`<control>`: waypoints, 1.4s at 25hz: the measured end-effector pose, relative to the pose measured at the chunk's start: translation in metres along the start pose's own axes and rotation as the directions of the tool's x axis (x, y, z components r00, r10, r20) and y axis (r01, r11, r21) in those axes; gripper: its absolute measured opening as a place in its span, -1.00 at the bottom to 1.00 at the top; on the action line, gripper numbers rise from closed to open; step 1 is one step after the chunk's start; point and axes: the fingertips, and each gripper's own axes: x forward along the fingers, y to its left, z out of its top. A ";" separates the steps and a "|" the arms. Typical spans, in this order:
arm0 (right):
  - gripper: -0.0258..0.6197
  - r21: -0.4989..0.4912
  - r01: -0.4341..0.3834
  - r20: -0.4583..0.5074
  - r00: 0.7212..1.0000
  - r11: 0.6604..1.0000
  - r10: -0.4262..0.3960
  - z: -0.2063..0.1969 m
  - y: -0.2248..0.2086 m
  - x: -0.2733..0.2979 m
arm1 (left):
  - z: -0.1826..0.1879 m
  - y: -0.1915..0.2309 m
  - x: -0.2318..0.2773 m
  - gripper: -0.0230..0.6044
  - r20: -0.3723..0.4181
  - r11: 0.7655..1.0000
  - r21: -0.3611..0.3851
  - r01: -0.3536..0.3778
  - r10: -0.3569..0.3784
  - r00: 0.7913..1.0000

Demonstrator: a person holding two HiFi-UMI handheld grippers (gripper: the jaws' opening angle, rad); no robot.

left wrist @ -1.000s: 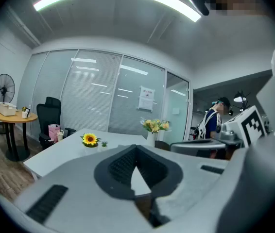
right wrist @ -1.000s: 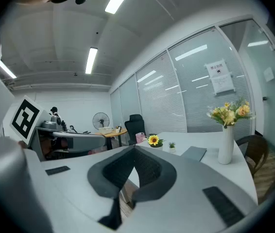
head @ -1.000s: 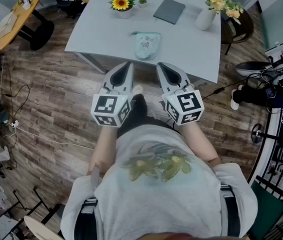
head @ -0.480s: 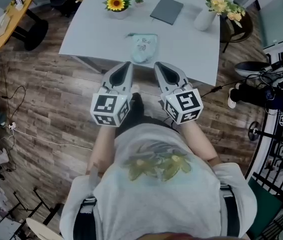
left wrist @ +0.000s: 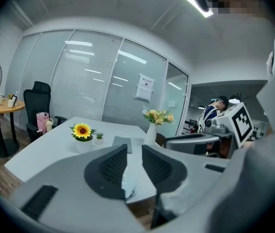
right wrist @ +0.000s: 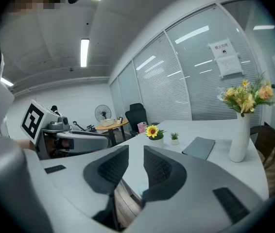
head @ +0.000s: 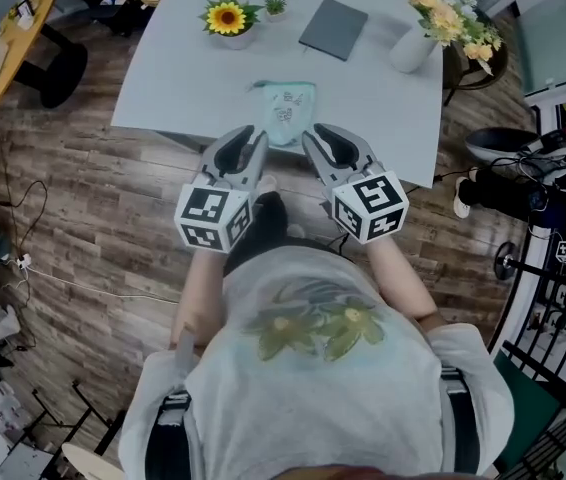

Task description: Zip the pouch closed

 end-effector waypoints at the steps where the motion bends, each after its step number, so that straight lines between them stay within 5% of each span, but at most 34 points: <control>1: -0.63 0.005 -0.007 -0.007 1.000 1.000 0.007 0.001 -0.002 0.004 | -0.001 0.004 0.004 -0.64 -0.012 1.000 0.002 0.009 -0.009 1.000; 8: -0.59 0.013 -0.023 -0.080 0.997 1.000 0.024 -0.006 -0.026 0.033 | -0.017 0.036 0.033 -0.19 -0.126 0.999 0.021 0.049 -0.046 0.991; 21: -0.59 -0.004 0.009 -0.209 0.978 1.000 -0.010 -0.027 -0.065 0.094 | -0.049 0.109 0.079 -0.19 -0.277 0.999 0.012 0.034 -0.029 0.961; 35: -0.59 -0.028 0.043 -0.253 0.966 0.999 -0.049 -0.031 -0.094 0.165 | -0.098 0.143 0.140 -0.19 -0.447 0.991 0.017 0.129 -0.108 0.888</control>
